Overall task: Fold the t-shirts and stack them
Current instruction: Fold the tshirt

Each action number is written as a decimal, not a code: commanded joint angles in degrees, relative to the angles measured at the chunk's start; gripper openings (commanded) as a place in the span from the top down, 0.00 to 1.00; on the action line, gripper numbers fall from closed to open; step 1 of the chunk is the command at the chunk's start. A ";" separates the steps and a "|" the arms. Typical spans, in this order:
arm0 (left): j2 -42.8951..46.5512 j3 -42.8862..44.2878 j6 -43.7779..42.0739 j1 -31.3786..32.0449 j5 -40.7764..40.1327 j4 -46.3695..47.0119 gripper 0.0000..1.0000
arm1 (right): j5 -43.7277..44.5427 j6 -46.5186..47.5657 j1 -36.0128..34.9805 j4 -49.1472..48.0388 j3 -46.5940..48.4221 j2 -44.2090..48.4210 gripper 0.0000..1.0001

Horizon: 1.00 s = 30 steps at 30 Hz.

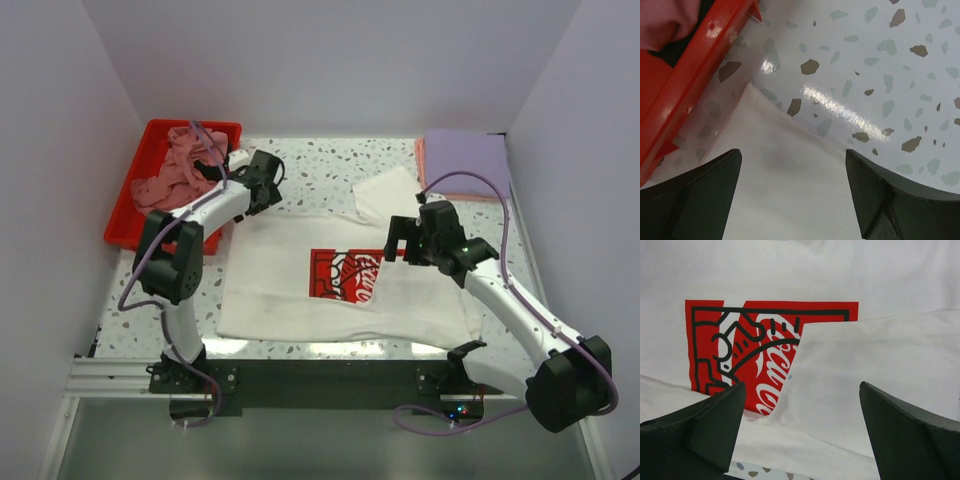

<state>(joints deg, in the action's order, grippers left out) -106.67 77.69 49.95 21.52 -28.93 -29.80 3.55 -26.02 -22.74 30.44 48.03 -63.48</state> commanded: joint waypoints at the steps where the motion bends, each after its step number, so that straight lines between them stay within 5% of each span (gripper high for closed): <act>1: -3.45 7.37 -1.09 -1.13 -4.98 -4.91 0.11 | -1.44 1.67 0.24 -1.52 -0.57 -0.06 0.01; 30: -21.21 21.27 3.04 -3.85 -7.20 -14.49 0.34 | -3.02 2.55 0.15 -3.80 -2.94 -2.43 0.01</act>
<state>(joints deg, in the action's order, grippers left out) -126.23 96.73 51.94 18.63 -33.45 -42.28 1.69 -24.36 -22.74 28.58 45.25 -65.32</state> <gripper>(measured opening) 0.679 0.987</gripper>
